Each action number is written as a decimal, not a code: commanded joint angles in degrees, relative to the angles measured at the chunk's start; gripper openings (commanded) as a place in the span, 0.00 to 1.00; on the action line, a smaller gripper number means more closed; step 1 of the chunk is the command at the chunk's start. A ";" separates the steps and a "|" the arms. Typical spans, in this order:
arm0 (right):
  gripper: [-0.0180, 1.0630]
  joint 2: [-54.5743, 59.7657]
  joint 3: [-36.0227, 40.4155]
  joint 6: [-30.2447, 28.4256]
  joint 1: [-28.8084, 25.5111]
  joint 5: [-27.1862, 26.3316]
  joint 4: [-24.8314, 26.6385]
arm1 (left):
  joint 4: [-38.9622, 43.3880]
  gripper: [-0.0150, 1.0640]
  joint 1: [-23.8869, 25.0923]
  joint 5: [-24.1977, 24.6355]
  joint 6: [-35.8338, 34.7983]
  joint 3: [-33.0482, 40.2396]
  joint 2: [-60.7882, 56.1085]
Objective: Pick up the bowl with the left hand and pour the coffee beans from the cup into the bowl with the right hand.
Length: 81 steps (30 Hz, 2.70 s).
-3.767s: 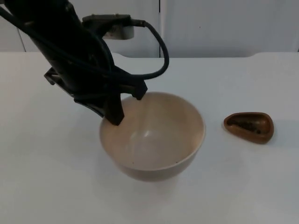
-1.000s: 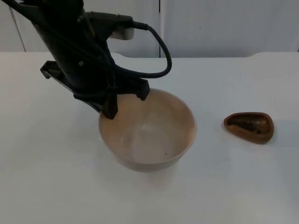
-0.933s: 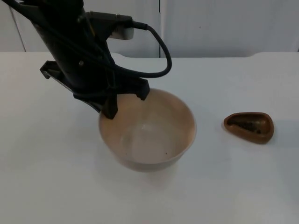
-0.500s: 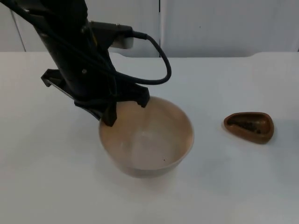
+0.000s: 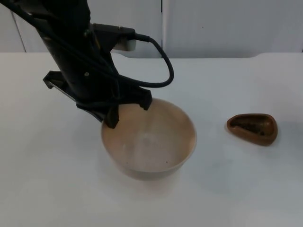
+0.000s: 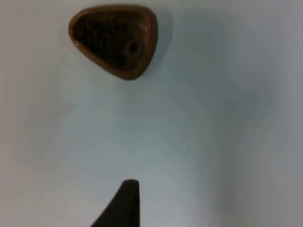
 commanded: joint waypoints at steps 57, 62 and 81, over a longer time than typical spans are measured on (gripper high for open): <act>0.92 40.01 -22.50 23.02 5.12 -4.60 -7.81 | -0.40 0.01 -0.30 -0.96 -0.62 -0.23 -0.03; 0.91 40.64 -22.50 22.64 4.72 -4.10 -7.81 | -0.40 0.01 -0.30 -1.06 -0.62 -0.23 -0.03; 0.85 44.98 -22.28 21.94 4.72 -6.92 -5.64 | -0.40 0.01 -0.30 -1.03 -0.62 -0.23 -0.03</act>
